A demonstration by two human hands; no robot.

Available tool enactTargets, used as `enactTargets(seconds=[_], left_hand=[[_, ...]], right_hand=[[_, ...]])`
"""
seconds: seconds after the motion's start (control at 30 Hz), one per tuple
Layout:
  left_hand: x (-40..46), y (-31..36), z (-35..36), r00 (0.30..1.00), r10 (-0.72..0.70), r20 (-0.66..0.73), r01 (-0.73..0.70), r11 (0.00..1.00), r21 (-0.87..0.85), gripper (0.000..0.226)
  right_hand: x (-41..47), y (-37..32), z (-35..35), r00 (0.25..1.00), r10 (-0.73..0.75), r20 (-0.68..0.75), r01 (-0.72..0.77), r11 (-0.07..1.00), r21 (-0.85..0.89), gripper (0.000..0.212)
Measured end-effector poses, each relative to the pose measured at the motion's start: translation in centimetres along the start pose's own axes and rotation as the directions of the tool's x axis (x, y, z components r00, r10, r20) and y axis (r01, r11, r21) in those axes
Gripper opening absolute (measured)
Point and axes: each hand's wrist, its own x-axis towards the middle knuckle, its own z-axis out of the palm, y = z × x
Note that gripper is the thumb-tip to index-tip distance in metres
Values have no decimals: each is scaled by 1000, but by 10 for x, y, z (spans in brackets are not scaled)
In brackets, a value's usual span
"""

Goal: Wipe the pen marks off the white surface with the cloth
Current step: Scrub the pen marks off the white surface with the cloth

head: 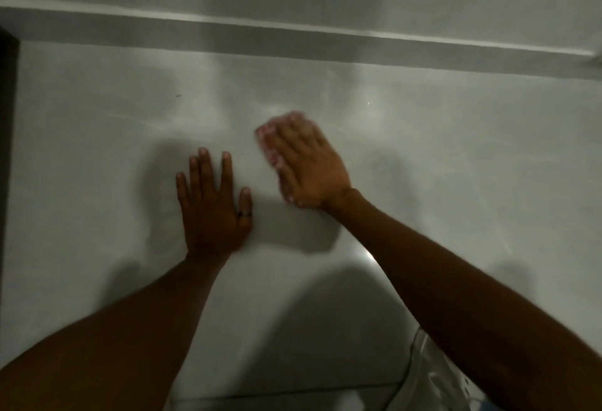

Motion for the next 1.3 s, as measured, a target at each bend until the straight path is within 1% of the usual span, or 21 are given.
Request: enactTargets(seconds=[0.03,0.07,0.1,0.13,0.17,0.2,0.23,0.27,0.33,0.37,0.4,0.43,0.47,0.5,0.53,0.63,0.73,0.83,0.93,1.1,1.3], left_hand=[[0,0,-1,1000,-4,5,4,1000,7,71],[0,-1,-1,1000,-5,16,5,1000,7,71],[0,0,-1,1000,-4,29,4,1000,-2,71],[-1,1,-1,999,-4,38,5,1000,-16,72],[0,1,-2,999,-7,43,8,1000,-24,72],[1,1,-2,999,-14,50,15,1000,-25,72],[2,0,-4,998,-16,56,18,1000,-24,72],[2,0,-5,998,-14,59,16,1000,-25,72],[1,1,-6,998,-12,54,14,999,-30,71],[1,1,-5,999,-15,48,17,999,-35,71],[0,1,-4,999,-15,43,17,999,-38,71],[0,1,-3,999,-11,42,12,999,-38,71],[0,0,-2,999,-7,46,8,999,-34,71],[0,-1,-3,999,-4,52,5,1000,-29,72],[0,-1,-3,998,-2,57,4,1000,-25,72],[0,-2,-2,998,-5,57,6,1000,-19,72],[0,2,1,999,-6,44,6,1000,-2,72],[-1,2,2,1000,-3,24,3,1000,9,72],[-1,3,0,1000,-2,29,2,1000,15,72],[-2,3,3,1000,2,28,-2,1000,11,72],[-3,-2,7,999,9,38,-10,1000,18,71]], right_hand=[[-3,15,-7,975,218,-44,-216,976,40,63],[-4,22,-13,904,422,-63,-419,906,61,65],[-10,21,-13,866,499,-42,-496,866,62,67],[-23,12,-7,910,414,-22,-413,910,24,66],[-42,3,3,978,206,6,-206,978,-24,65],[-64,-1,8,999,22,30,-21,999,-49,63],[-86,2,10,999,-31,27,32,999,-44,63],[-107,5,11,997,74,-15,-74,997,-15,62],[-133,3,13,905,419,-80,-416,908,49,63],[-141,-6,18,906,421,-54,-419,907,45,64],[-147,-17,23,963,269,4,-269,963,20,63],[-152,-24,25,996,35,81,-37,999,16,62],[-155,-19,23,974,-171,147,168,985,32,62],[-154,-2,18,947,-270,174,267,963,41,61],[-151,18,11,952,-257,166,255,966,33,60],[-129,75,-5,993,114,33,-111,991,-75,58],[-96,95,-19,906,417,-67,-420,906,-48,61],[-43,92,-24,856,513,-61,-515,857,-22,63],[14,70,-22,864,504,-22,-504,864,-11,64],[92,3,-12,930,366,-12,-365,930,47,64],[75,-53,9,994,61,93,-60,998,-11,68]])
